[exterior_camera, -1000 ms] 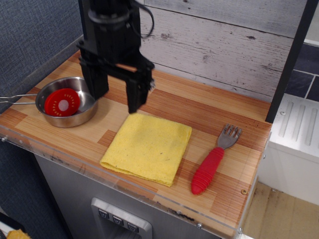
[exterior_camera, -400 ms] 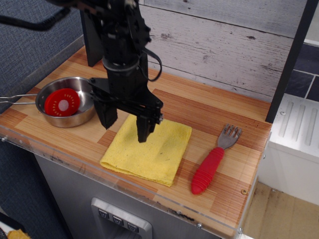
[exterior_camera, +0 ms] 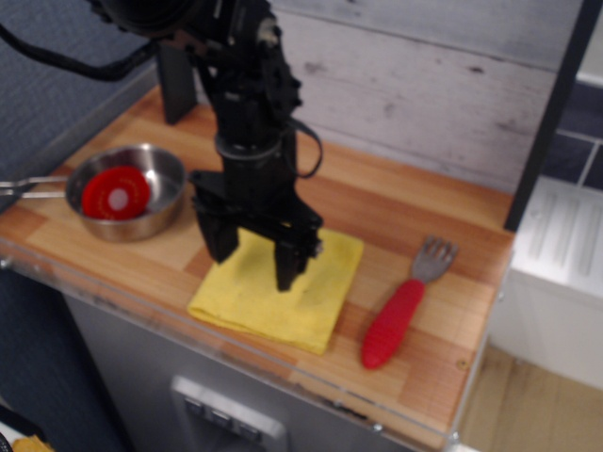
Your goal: Move the cloth to the far edge of the counter.
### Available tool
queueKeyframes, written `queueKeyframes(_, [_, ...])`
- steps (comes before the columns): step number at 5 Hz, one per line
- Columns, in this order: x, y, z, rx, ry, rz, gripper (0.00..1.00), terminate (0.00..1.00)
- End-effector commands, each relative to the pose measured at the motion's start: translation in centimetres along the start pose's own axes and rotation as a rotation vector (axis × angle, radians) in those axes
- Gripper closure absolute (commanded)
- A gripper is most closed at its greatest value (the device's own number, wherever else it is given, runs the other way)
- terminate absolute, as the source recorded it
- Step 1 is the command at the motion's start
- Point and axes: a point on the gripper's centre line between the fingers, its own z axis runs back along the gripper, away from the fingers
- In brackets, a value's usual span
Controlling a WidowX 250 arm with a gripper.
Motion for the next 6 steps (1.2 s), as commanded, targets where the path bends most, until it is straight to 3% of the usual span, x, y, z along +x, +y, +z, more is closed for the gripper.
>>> queueKeyframes(1, [0.0,-0.1,-1.7,0.033,-0.018,-0.014,0.00,0.00])
queueKeyframes(3, [-0.5,-0.6,-4.1,0.067,-0.008,-0.018,0.00,0.00])
queueKeyframes(4, [-1.0,-0.7,-5.2,0.059,0.033,-0.026,0.00,0.00])
queueKeyframes(6, [-0.1,-0.3,-5.1,0.021,0.041,-0.030,0.00,0.00])
